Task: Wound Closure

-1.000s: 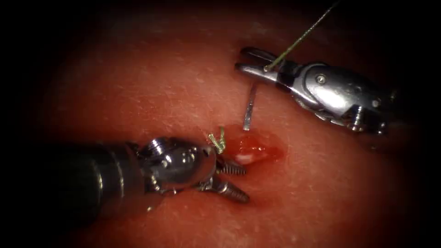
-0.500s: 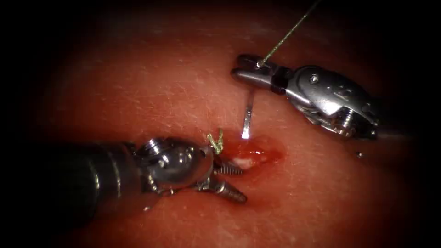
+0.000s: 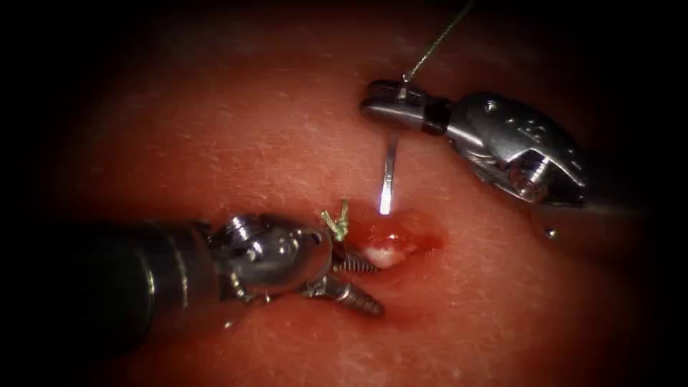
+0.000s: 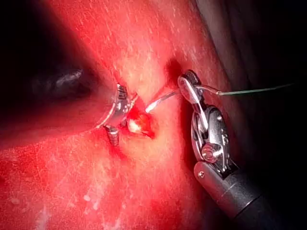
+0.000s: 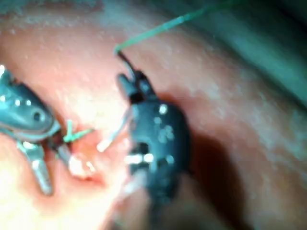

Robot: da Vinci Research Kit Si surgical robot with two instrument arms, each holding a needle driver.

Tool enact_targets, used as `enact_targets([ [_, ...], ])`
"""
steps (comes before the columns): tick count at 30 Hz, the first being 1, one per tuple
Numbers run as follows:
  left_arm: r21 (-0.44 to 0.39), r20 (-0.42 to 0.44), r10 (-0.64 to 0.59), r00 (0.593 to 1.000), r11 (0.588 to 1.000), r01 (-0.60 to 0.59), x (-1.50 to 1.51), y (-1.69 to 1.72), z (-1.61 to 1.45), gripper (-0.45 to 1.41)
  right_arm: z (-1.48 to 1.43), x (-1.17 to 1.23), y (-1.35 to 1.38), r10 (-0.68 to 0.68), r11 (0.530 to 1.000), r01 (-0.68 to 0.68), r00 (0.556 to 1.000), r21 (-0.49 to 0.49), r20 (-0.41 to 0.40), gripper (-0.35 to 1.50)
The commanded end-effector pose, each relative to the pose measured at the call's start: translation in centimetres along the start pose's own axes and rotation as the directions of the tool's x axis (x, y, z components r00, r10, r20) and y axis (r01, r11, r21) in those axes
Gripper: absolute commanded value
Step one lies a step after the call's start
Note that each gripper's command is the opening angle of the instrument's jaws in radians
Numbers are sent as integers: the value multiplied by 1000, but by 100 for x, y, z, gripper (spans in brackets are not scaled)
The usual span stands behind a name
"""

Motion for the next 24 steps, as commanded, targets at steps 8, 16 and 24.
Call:
enact_targets([
  [8, 0, 6, 0, 1000, 1000, 0, -1, -2, 8, 46, 7, -3, 0, 169, 985, -169, 986, 28, 9, -35],
  [16, 0, 6, 0, 1000, 1000, 0, -1, -2, 8, 46, 7, -4, -1, 242, 968, -242, 970, 61, 1, -35],
  [24, 0, 6, 0, 1000, 1000, 0, -1, -2, 7, 46, 13, -16, -10, 360, 922, -365, 931, 132, 65, -35],
])
